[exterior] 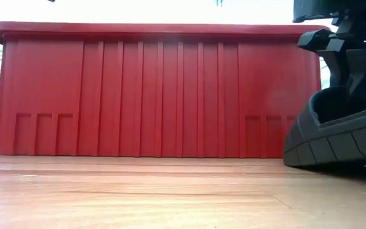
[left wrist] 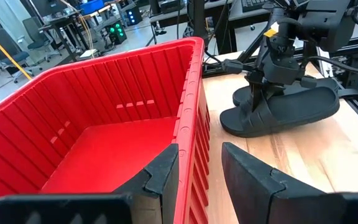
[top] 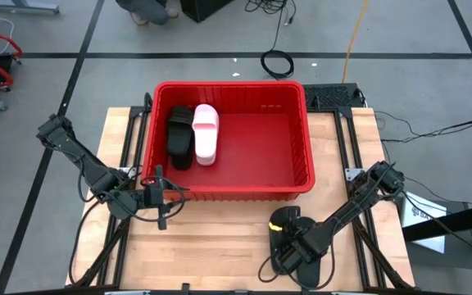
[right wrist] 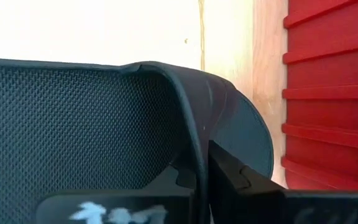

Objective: Pick and place slides into bin
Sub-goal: Put the black slipper into the organizer bin

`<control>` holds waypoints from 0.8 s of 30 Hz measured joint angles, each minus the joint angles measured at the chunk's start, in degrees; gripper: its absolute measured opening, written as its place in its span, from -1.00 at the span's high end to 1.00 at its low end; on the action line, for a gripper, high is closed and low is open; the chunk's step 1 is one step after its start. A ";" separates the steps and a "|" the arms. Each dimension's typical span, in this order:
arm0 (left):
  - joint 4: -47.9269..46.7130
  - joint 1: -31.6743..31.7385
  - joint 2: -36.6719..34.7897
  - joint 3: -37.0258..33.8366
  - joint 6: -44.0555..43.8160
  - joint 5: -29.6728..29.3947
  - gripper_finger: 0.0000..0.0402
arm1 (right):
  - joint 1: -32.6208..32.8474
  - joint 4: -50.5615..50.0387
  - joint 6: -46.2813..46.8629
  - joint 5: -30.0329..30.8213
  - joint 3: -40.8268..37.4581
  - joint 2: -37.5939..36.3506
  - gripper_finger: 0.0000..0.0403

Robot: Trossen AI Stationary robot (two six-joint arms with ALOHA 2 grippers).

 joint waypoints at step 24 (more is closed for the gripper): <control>-0.01 0.00 0.00 0.00 0.13 0.00 0.37 | -1.87 17.03 -14.76 0.32 0.00 -8.21 0.99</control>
